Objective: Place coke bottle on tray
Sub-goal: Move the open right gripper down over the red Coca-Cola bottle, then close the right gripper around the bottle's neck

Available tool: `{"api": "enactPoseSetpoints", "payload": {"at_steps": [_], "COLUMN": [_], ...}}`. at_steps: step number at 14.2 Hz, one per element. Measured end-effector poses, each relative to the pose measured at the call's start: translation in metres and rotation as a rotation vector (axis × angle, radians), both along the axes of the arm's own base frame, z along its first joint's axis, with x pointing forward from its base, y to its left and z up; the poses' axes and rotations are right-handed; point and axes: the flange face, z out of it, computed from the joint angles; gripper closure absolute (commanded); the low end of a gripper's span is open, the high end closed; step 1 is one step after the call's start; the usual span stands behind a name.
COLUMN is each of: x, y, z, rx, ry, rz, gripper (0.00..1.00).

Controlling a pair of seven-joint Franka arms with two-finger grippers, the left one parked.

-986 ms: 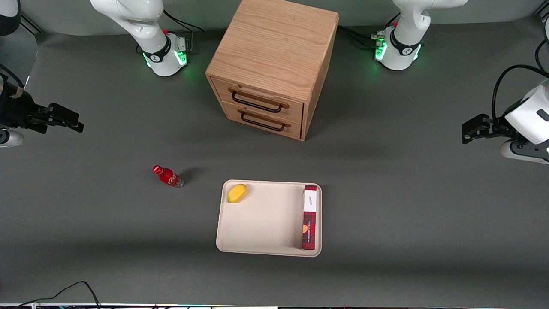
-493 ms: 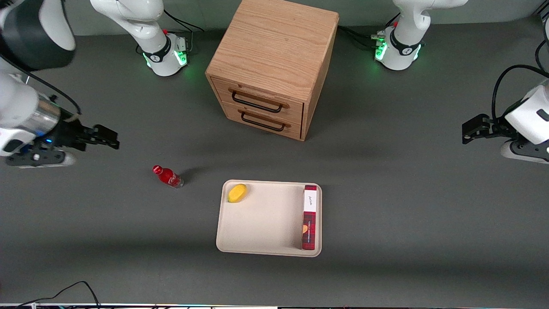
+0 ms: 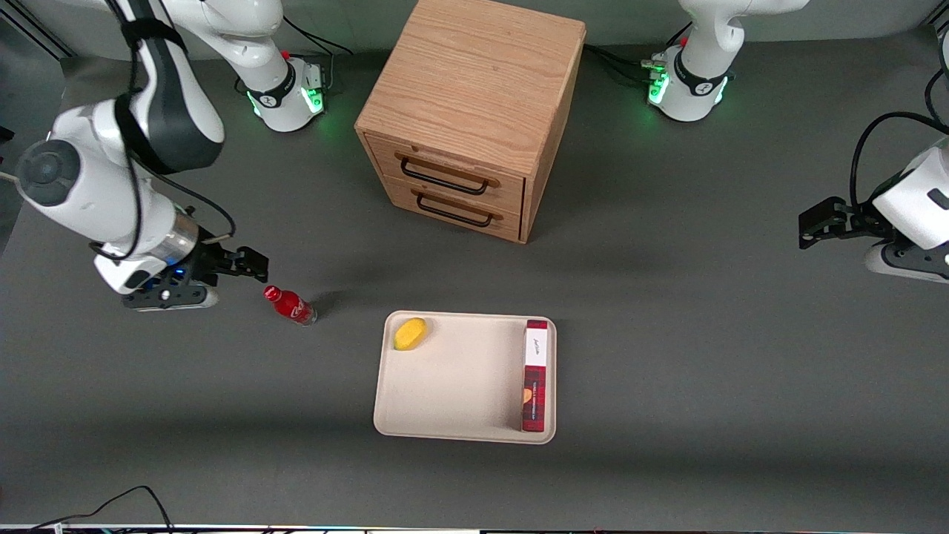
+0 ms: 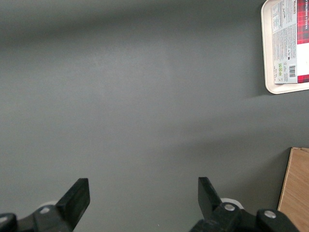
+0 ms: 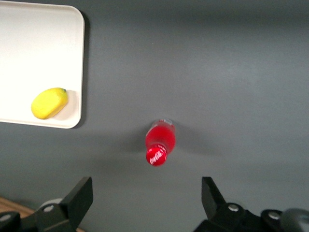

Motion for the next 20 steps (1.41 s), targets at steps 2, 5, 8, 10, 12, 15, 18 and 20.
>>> {"api": "enactPoseSetpoints", "payload": {"at_steps": [2,5,8,10,12,15,18,20], "x": [-0.007,-0.013,-0.013,-0.01,-0.01,-0.014,-0.016,-0.018], "y": [0.0,-0.001,-0.001,-0.001,-0.001,0.003,0.005,0.008], "z": [-0.024,-0.05,-0.07,-0.081,-0.091,-0.102,-0.107,-0.109], "rx": [-0.012,-0.033,-0.045,-0.038,-0.049,-0.066,-0.064,-0.063], "ry": [-0.016,-0.043,-0.05,-0.052,-0.062,-0.063,-0.06,-0.056], "rz": [0.01,0.032,0.055,0.058,0.055,0.052,0.052,0.049], "gripper": [0.0,0.0,0.01,0.01,0.01,0.12,0.3,0.39]}}
